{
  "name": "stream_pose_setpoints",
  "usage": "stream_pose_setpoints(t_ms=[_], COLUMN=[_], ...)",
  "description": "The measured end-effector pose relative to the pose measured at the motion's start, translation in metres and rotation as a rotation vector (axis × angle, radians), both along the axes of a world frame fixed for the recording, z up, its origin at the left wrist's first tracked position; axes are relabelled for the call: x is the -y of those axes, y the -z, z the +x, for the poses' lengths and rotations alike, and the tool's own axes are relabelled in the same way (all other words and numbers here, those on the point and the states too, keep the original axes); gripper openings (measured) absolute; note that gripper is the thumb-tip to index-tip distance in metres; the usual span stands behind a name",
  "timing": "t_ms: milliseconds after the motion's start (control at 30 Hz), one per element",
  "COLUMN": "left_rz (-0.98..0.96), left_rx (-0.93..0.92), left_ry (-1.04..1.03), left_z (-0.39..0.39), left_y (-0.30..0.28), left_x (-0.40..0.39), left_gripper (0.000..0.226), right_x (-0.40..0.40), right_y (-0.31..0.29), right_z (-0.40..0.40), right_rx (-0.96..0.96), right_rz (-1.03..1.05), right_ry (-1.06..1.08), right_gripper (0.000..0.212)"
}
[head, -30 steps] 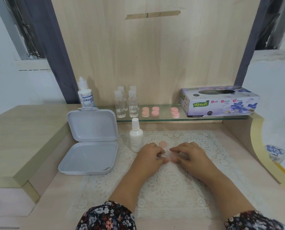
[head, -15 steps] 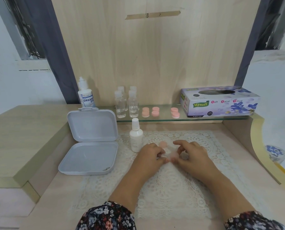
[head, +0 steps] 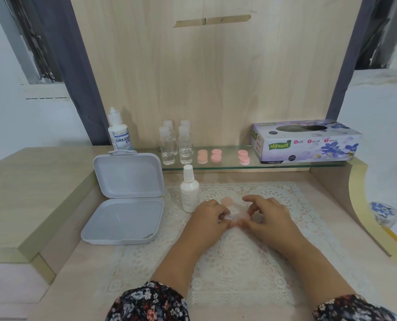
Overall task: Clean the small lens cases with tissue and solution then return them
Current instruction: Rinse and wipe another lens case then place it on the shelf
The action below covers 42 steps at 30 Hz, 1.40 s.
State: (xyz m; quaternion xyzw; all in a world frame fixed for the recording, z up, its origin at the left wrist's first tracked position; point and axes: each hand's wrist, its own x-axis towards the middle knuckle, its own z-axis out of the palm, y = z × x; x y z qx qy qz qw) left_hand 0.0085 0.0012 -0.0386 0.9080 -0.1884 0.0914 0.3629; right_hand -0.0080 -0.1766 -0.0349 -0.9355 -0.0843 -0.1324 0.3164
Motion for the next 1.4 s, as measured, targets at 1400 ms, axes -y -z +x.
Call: stream_pose_setpoints(t_ms=[1400], left_rz=[-0.018], left_rx=[-0.016], left_ry=[0.003], left_z=[-0.0025], left_y=[-0.0011], left_x=[-0.0003], left_gripper=[0.03], right_x=[0.0], right_y=[-0.0035], right_z=[-0.0041], right_rx=[-0.043], right_rz=[0.022], right_ry=[-0.038], right_gripper=[0.063])
